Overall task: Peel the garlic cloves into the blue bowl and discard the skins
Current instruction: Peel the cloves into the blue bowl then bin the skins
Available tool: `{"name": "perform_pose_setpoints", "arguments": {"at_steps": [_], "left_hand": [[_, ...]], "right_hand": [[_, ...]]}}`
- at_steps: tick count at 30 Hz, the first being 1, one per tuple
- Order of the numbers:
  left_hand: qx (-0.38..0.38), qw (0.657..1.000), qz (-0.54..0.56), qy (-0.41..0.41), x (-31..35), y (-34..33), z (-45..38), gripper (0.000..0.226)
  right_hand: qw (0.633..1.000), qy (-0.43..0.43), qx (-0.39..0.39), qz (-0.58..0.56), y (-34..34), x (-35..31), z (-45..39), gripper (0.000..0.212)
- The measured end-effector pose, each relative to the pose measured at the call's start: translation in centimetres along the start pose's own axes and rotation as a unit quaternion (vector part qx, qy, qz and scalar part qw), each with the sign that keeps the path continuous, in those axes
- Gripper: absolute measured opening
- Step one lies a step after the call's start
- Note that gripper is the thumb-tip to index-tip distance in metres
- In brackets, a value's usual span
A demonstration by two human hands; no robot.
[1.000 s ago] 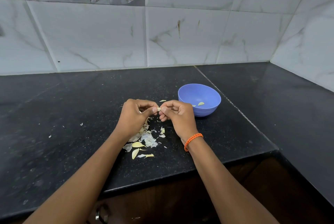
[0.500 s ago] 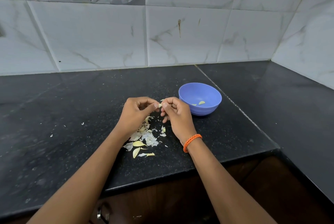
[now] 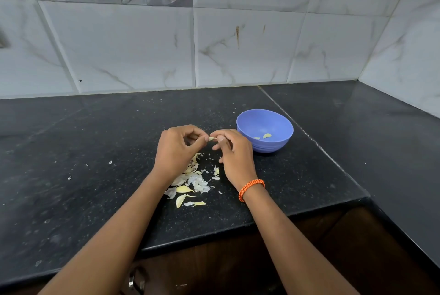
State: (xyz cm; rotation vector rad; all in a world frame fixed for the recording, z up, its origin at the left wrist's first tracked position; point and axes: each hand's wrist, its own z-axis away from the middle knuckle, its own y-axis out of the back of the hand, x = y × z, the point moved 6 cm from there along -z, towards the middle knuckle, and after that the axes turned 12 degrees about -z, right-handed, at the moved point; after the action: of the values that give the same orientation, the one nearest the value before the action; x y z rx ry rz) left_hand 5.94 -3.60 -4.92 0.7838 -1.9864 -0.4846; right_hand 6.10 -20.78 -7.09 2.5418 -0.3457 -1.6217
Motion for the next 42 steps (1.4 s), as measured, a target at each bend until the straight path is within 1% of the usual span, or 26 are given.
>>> {"name": "perform_pose_setpoints", "arguments": {"at_steps": [2,4,6,9,14,19,21,27,32,37,40,42], "left_hand": [[-0.001,1.0,-0.012,-0.006,0.0,0.0,0.1,0.006],[-0.002,1.0,-0.02,-0.012,0.2,0.0,0.1,0.006],[-0.002,1.0,0.002,-0.01,0.5,0.1,0.2,0.007],[-0.003,1.0,0.03,-0.007,0.7,0.0,0.2,0.012],[-0.011,0.999,0.038,-0.004,0.6,-0.2,0.3,0.01],[-0.003,1.0,0.024,-0.005,0.7,0.0,0.4,0.01],[-0.002,1.0,0.027,-0.001,0.6,-0.1,0.4,0.01],[-0.028,0.996,0.082,0.005,0.7,-0.5,0.4,0.007],[-0.03,0.998,0.047,-0.007,0.7,-1.0,0.3,0.013],[-0.045,0.99,0.133,0.023,0.3,-0.8,0.1,0.007],[-0.046,0.989,0.136,0.035,0.2,-0.8,0.2,0.006],[-0.04,0.987,0.147,0.044,0.2,-0.8,0.4,0.005]], "right_hand": [[1.0,0.002,-0.011,-0.005,-0.2,-0.2,0.1,0.027],[1.0,0.003,-0.013,-0.016,-0.2,-0.4,0.1,0.017],[1.0,0.003,-0.001,-0.028,0.2,-0.6,0.1,0.007],[0.998,0.008,0.028,-0.055,0.9,-0.8,0.1,0.004],[0.998,0.009,0.045,-0.052,0.9,-0.8,0.2,0.007],[0.997,0.006,0.018,-0.069,0.5,-0.9,0.2,0.006],[0.997,-0.007,0.014,-0.079,0.4,-0.7,0.2,0.007],[0.99,-0.052,0.001,-0.129,0.5,-0.3,0.1,0.011],[0.986,-0.062,-0.003,-0.157,0.5,-0.5,0.2,0.012],[0.985,-0.06,0.01,-0.162,0.6,-0.2,0.2,0.012],[0.986,-0.052,0.013,-0.158,0.6,-0.1,0.2,0.013],[0.99,-0.027,0.01,-0.136,0.5,-0.4,0.2,0.012]]}}
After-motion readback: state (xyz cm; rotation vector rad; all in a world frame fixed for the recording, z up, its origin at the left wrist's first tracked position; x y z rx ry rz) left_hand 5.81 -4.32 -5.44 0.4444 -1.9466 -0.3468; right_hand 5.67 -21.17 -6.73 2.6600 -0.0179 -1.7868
